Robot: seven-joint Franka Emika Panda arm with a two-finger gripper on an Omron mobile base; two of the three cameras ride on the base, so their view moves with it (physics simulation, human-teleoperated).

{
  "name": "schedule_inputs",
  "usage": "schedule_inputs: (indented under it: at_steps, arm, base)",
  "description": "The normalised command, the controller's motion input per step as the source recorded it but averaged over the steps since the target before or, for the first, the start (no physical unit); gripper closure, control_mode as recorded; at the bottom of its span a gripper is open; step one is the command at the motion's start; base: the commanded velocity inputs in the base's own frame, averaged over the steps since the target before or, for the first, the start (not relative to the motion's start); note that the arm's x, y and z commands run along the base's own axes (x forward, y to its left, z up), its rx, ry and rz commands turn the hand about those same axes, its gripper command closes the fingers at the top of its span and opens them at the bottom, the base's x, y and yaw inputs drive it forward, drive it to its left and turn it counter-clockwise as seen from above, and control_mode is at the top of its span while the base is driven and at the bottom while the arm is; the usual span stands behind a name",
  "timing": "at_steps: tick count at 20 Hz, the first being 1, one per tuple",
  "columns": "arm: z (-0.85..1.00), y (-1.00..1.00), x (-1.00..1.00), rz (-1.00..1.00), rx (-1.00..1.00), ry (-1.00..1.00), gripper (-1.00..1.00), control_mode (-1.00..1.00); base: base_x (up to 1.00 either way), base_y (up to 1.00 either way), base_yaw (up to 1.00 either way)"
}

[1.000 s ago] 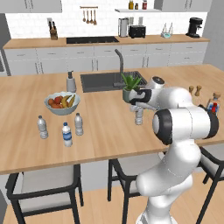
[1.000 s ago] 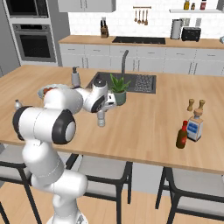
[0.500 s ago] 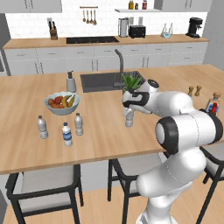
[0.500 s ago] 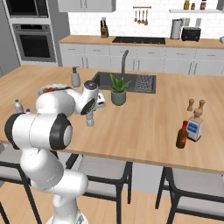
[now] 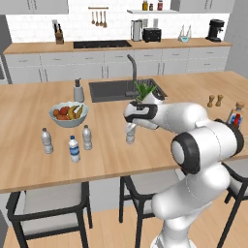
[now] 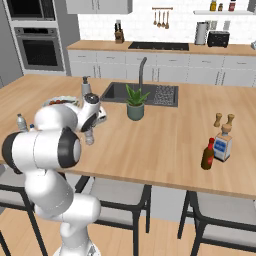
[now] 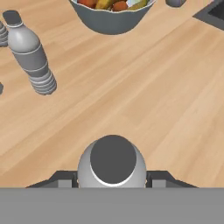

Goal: Move the plastic bottles in the middle to the plastics group, and the glass bottles in the middle to the glass group.

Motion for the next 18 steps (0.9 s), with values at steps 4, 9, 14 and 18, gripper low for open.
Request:
schedule_inputs:
  at_steps: [4,9,14,18]
  arm:
    - [0.00,0.68,0.00,0.10,0.00,-0.04,1.00,-1.00]
    - [0.00,0.60,-0.23,0.13,0.00,-0.01,1.00,-1.00]
    - [0.00,0.51,-0.22,0.13,0.00,-0.01,1.00,-1.00]
    - [0.00,0.49,-0.02,0.10,0.00,-0.01,1.00,-1.00]
  base:
    - [0.00,0.00,0.00]
    - [0.00,0.00,0.00]
    - [0.00,0.00,0.00]
    - [0.00,0.00,0.00]
